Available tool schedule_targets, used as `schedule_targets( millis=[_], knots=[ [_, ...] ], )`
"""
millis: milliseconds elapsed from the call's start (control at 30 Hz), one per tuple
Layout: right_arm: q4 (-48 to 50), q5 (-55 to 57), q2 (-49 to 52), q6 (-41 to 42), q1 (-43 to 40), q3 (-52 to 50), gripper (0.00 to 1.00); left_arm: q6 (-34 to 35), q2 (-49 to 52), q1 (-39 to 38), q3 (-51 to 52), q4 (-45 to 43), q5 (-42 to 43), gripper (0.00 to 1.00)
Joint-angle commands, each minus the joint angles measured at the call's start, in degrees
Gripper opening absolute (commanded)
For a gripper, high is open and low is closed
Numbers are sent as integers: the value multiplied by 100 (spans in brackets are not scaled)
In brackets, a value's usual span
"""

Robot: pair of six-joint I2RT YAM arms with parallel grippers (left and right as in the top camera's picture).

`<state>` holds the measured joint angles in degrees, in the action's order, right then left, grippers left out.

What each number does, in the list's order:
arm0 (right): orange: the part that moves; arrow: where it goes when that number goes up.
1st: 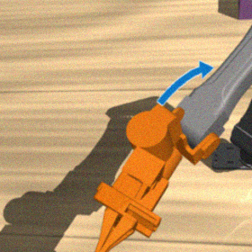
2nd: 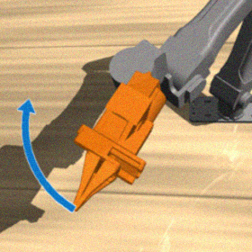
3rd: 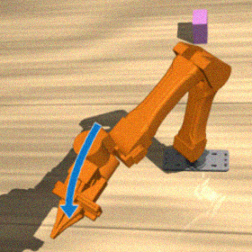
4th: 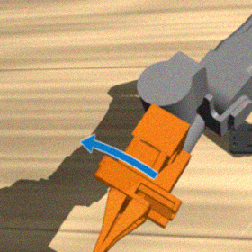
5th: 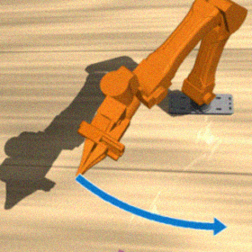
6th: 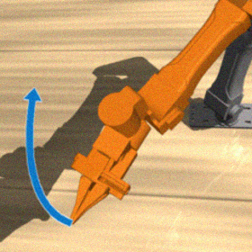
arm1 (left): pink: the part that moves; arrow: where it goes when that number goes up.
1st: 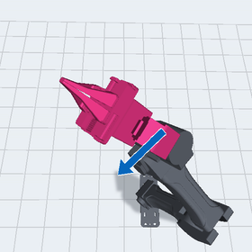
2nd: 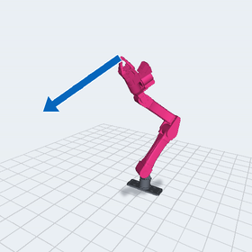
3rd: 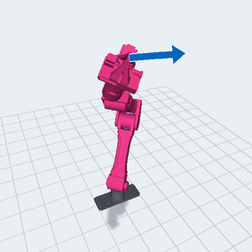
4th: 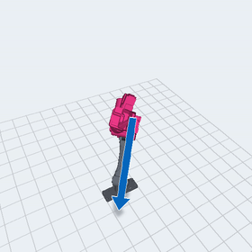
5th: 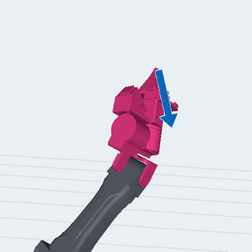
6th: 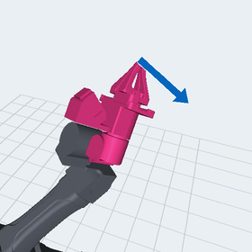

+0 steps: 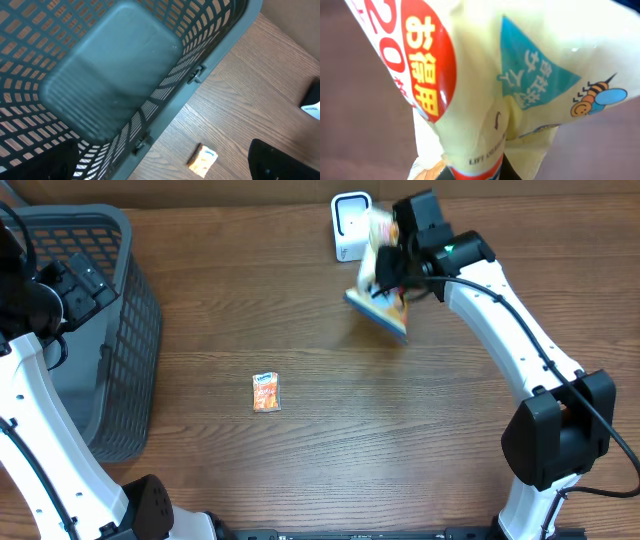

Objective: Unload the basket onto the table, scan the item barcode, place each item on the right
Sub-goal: 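Lift the yellow bag and hold it up to the white scanner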

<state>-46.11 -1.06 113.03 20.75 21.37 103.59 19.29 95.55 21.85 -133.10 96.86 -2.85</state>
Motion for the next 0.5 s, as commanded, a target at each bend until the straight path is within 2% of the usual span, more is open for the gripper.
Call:
schedule_targets(
  millis=[0,167,333,433,467],
  knots=[
    [855,13,76,208,9,153,4,-68,2,-11,11,-7,-55,100],
    [2293,-76,511,748,2,160,4,-68,2,-11,11,-7,-55,100],
    [3294,-116,1051,730,-7,304,4,-68,2,-11,11,-7,-55,100],
    [3742,-116,1283,407,-7,304,4,-68,2,-11,11,-7,-55,100],
    [4024,-105,1440,-144,20,304,4,-68,2,-11,11,-7,-55,100]
  ],
)
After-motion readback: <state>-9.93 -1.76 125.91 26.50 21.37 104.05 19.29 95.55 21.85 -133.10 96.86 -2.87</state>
